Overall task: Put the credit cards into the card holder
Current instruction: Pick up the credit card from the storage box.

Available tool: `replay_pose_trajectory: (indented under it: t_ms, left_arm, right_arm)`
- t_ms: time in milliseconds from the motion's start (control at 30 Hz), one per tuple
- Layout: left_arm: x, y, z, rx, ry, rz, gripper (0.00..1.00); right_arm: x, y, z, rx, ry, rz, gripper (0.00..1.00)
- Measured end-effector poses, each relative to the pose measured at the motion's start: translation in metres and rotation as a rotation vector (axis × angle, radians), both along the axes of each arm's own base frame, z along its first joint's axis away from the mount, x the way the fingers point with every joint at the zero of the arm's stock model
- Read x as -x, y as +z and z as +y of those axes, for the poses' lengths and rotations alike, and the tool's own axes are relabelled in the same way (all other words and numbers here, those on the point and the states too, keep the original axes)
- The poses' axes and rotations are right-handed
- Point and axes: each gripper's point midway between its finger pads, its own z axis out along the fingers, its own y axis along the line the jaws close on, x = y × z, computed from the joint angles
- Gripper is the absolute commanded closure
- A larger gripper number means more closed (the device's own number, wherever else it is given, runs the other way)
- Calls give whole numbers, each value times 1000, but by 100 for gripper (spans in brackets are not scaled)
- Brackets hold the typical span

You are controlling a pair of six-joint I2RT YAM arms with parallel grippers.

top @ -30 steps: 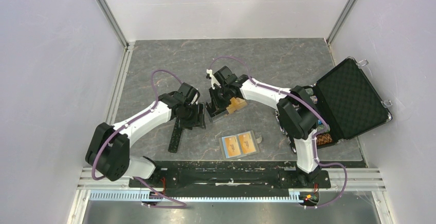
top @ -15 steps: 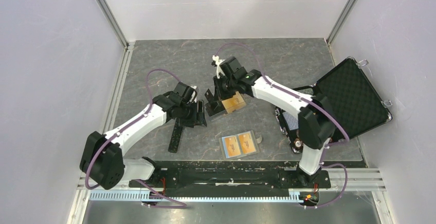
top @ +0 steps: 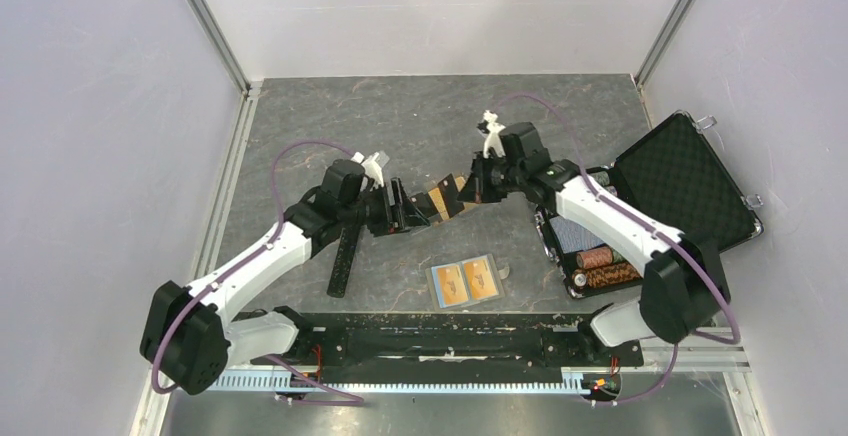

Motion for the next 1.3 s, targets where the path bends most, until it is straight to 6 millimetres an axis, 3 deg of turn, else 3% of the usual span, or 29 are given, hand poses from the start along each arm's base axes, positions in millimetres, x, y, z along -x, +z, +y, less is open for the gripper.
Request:
replay_pose_trajectory:
  t_ms: [167,400,567,700,800,900,1100,1300]
  left_arm:
    - [-4,17,-22,173,-16,-15,23]
    - [-12,37,-44,367,-38,-29,23]
    - [-14,49,-50,438,-51,-38,26]
    - [-14,58,-53,474,-65,-59,38]
    - [-16,57,-53,477,-57,-51,49]
    - [-15,54,-55,478,-59,-36,52]
    - [-14,50,-54,460,-50,-24,38]
    - [-9,45,-45,398,-23,-26,38]
  right_arm:
    - [14,14,-19,-104,-35,16,100]
    - [33,47,-13,-271,2,2,100]
    - [46,44,-9,-338,21,47,100]
    - [56,38,-7,-370,28,91,100]
    - [56,40,-8,-391,25,91,100]
    - [56,45,-6,-412,32,85,100]
    - [54,49,-5,-427,33,74,100]
    - [55,51,-5,-429,35,71,100]
